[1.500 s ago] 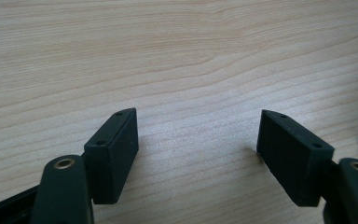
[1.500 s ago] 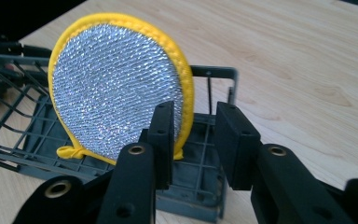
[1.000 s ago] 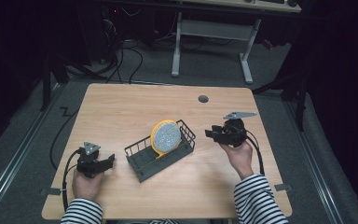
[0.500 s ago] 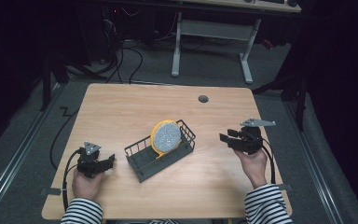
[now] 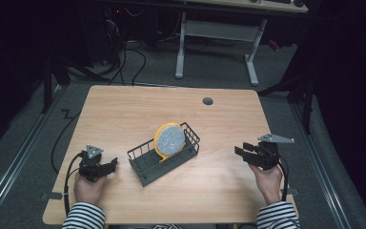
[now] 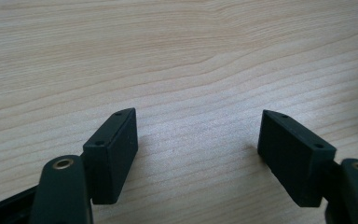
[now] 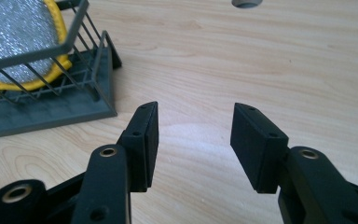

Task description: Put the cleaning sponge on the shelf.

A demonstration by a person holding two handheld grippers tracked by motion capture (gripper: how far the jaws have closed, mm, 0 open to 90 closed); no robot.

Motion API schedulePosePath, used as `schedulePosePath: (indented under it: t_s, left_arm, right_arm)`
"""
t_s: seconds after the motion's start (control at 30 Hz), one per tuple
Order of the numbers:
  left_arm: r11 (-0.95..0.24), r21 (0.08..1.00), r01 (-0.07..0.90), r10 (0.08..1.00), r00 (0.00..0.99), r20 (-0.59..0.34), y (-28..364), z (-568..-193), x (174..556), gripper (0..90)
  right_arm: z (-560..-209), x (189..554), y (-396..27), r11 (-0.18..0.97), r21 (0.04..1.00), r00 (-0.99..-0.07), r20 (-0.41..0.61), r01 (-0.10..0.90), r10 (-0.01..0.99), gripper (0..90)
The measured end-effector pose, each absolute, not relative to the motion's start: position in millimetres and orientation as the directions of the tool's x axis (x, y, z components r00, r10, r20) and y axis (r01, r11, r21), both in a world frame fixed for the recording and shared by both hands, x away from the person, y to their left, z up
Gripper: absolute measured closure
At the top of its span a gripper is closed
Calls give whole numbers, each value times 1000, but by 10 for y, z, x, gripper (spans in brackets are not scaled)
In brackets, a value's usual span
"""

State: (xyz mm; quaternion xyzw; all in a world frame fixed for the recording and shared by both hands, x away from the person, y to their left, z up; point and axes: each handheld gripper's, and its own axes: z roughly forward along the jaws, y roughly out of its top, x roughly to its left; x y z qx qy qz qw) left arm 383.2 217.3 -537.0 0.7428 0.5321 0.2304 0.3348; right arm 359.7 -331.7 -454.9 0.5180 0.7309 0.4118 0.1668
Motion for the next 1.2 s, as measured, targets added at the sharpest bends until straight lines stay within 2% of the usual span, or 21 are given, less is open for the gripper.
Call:
schedulePosePath:
  t_s: [0.57,0.9,1.2]
  left_arm:
    - [-210,742,636,945,328,-13,2172,-5370,3832,288]
    - [-210,743,636,945,328,-13,2171,-5370,3832,288]
    - [-210,743,636,945,328,-13,2171,-5370,3832,288]
  right_arm:
    - [-4888,3485,-3399,91,758,-385,220,646,896,514]
    - [-5081,3462,-3409,64,743,-352,236,666,906,470]
    - [-5242,3454,-3360,105,735,-336,174,670,926,432]
